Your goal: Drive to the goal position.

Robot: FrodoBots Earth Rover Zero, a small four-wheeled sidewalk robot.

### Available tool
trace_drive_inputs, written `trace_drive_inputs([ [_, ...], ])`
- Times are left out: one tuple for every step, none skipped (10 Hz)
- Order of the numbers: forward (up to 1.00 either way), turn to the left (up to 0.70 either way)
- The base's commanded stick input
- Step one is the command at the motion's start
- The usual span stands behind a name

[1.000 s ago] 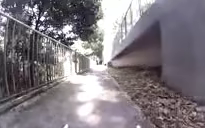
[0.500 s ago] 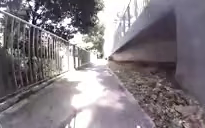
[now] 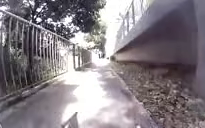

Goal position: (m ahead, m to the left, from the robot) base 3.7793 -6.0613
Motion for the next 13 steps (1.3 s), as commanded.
trace_drive_inputs([
  [0.70,0.00],
  [0.70,0.04],
  [0.70,0.20],
  [0.70,0.27],
  [0.70,0.26],
  [0.70,0.16],
  [0.70,0.06],
  [0.70,0.00],
  [0.70,0.00],
  [0.70,0.00],
  [0.70,0.00],
  [0.70,0.00],
  [0.70,0.00],
])
